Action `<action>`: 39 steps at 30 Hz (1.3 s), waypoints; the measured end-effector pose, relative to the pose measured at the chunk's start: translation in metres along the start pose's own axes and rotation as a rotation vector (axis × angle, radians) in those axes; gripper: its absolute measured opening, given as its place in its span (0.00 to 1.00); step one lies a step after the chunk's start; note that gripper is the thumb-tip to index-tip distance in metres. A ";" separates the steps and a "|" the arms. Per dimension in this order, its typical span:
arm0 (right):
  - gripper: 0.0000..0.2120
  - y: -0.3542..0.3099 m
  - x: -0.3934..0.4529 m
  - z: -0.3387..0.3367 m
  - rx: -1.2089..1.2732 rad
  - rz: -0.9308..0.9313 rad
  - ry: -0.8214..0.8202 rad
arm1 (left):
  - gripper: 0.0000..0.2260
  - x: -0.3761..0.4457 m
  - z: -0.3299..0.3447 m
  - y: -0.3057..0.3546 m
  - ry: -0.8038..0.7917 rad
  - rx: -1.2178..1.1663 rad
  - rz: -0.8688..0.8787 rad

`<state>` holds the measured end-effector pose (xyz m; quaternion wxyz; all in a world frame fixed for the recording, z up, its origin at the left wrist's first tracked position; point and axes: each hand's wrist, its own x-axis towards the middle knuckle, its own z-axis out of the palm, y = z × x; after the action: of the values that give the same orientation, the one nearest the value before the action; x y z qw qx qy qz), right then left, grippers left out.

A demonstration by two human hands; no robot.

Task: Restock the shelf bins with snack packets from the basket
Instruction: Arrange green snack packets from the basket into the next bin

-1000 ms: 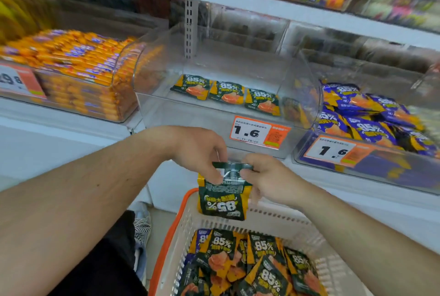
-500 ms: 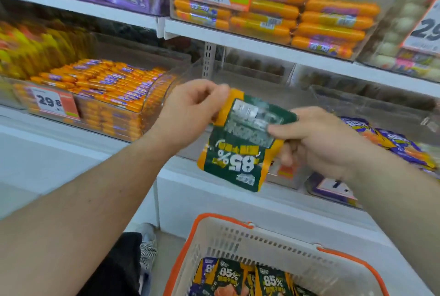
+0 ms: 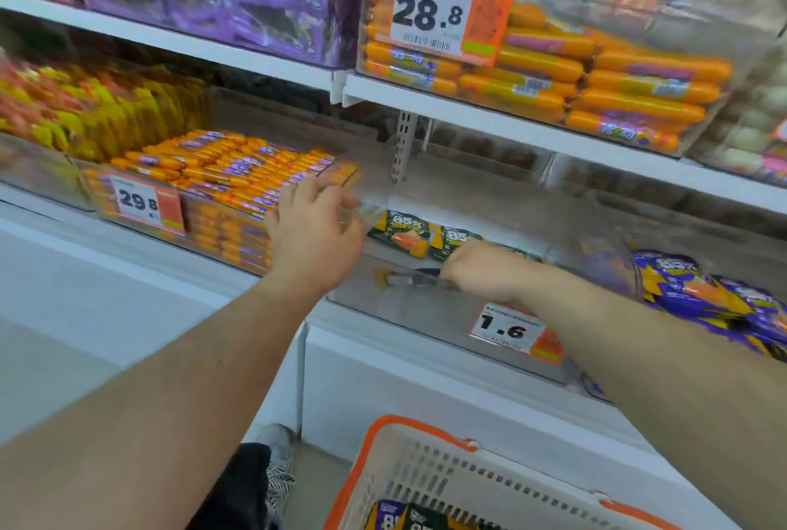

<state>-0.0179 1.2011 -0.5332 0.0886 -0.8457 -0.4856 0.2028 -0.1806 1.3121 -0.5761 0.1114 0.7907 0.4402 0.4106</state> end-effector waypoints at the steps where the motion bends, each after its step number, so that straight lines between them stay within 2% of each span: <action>1: 0.08 -0.006 0.002 0.001 0.118 0.019 -0.075 | 0.09 0.001 0.000 -0.001 -0.002 0.008 -0.003; 2: 0.11 -0.007 0.007 0.004 0.157 -0.048 -0.086 | 0.10 0.001 -0.001 -0.001 -0.005 0.013 -0.007; 4: 0.16 -0.008 0.027 0.010 0.222 -0.063 -0.087 | 0.11 0.000 -0.001 -0.001 -0.018 0.010 -0.016; 6: 0.15 -0.016 0.045 0.023 0.291 -0.067 -0.177 | 0.12 -0.002 -0.002 0.001 -0.024 -0.001 -0.024; 8: 0.38 -0.015 0.063 0.034 0.408 -0.072 -0.289 | 0.12 -0.003 -0.002 0.004 -0.040 0.001 -0.030; 9: 0.44 -0.016 0.067 0.036 0.441 -0.081 -0.333 | 0.12 -0.004 -0.002 0.005 -0.048 0.002 -0.032; 13: 0.55 -0.022 0.071 0.036 0.422 -0.047 -0.350 | 0.13 -0.002 -0.004 0.005 -0.070 -0.004 -0.034; 16: 0.59 -0.021 0.077 0.037 0.438 -0.048 -0.388 | 0.12 -0.003 -0.003 0.004 -0.072 0.003 -0.020; 19: 0.64 -0.019 0.072 0.034 0.425 -0.028 -0.374 | 0.13 -0.005 -0.005 0.006 0.036 -0.043 0.074; 20: 0.62 -0.020 0.066 0.031 0.398 -0.016 -0.359 | 0.12 -0.006 -0.007 0.009 0.100 -0.075 0.149; 21: 0.56 -0.021 0.060 0.027 0.352 -0.005 -0.334 | 0.11 -0.007 -0.010 0.013 0.158 -0.128 0.227; 23: 0.34 -0.018 0.047 0.019 0.193 -0.043 -0.147 | 0.06 -0.014 -0.019 0.025 0.110 -0.271 0.300; 24: 0.24 -0.014 0.039 0.015 0.063 -0.094 0.026 | 0.04 -0.020 -0.023 0.033 0.033 -0.323 0.299; 26: 0.14 -0.005 0.020 0.014 -0.191 -0.225 0.446 | 0.05 -0.032 -0.021 0.046 -0.149 -0.314 0.312; 28: 0.12 0.014 0.004 0.022 -0.271 -0.457 0.839 | 0.07 -0.046 -0.010 0.056 -0.398 -0.275 0.342; 30: 0.09 0.036 -0.014 0.036 -0.278 -0.621 1.055 | 0.11 -0.058 -0.001 0.062 -0.662 -0.233 0.353; 32: 0.07 0.060 -0.033 0.053 -0.211 -0.685 1.107 | 0.09 -0.067 0.007 0.065 -0.837 -0.106 0.411; 35: 0.05 0.096 -0.064 0.093 -0.108 -0.731 1.092 | 0.09 -0.084 0.021 0.066 -1.015 -0.020 0.433; 37: 0.06 0.118 -0.074 0.126 -0.095 -0.733 1.016 | 0.11 -0.097 0.032 0.067 -1.092 0.039 0.463; 39: 0.07 0.138 -0.078 0.163 -0.059 -0.636 0.862 | 0.13 -0.109 0.043 0.068 -1.182 0.104 0.503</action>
<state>-0.0146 1.0555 -0.7078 0.3132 -0.6657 -0.6428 -0.2134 -0.1380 1.1941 -0.6273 0.1971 0.9670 0.1250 -0.1026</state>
